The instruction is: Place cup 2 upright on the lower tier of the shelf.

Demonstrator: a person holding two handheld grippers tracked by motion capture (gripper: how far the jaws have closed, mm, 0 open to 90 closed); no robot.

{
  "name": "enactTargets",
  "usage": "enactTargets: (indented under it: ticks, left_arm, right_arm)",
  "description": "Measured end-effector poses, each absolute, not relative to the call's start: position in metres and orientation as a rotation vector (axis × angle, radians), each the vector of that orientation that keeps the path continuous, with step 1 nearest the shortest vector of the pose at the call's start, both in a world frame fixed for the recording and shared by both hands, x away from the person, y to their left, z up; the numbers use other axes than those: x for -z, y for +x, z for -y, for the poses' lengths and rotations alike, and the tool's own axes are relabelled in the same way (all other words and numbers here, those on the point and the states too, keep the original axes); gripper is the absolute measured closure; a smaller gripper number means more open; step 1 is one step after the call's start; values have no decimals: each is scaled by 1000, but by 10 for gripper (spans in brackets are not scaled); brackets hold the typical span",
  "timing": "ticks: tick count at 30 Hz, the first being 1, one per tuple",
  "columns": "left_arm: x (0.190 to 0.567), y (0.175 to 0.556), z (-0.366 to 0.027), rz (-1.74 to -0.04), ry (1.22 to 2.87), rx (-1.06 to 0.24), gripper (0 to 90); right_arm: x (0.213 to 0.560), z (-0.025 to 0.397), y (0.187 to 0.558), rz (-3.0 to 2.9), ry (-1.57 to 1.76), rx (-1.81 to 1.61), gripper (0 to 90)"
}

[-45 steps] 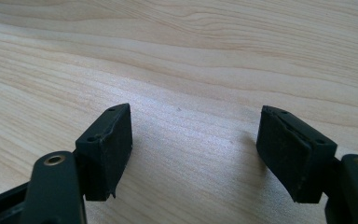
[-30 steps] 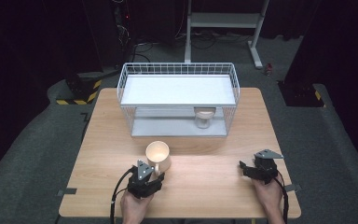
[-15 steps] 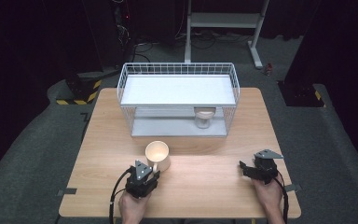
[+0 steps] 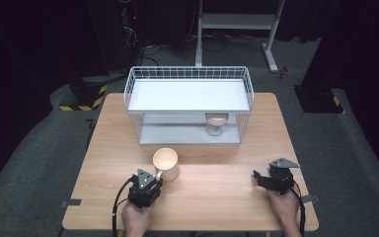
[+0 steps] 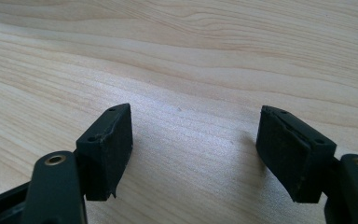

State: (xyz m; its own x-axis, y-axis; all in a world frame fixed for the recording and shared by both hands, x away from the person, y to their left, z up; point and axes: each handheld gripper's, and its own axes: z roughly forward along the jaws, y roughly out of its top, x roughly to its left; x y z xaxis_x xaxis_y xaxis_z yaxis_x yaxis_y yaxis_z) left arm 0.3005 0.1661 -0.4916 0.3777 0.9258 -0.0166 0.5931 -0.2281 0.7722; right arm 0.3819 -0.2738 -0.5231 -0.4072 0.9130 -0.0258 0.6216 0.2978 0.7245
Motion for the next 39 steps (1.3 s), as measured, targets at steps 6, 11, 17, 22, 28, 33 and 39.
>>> enactTargets:
  ticks: [6, 11, 17, 22, 28, 33, 39]
  left_arm:
    - [493, 303, -171, -1317, 1921, -610, 785]
    - [493, 306, -174, -1316, 1917, -611, 787]
    - [494, 308, -176, -1298, 1918, -614, 792]
    - [496, 307, -177, -1272, 1910, -619, 796]
    - [496, 307, -179, -1241, 1926, -624, 799]
    - [496, 307, -179, -1220, 1927, -632, 800]
    - [493, 307, -179, -1195, 1929, -647, 803]
  right_arm:
    - [523, 274, 382, -2134, 1369, -895, 273]
    - [523, 274, 382, -2135, 1369, -895, 273]
    - [523, 274, 382, -2134, 1370, -895, 273]
    - [523, 274, 382, -2135, 1368, -895, 274]
    - [523, 274, 382, -2135, 1370, -896, 274]
    - [523, 274, 382, -2135, 1370, -897, 274]
    - [523, 274, 382, -2135, 1370, -897, 275]
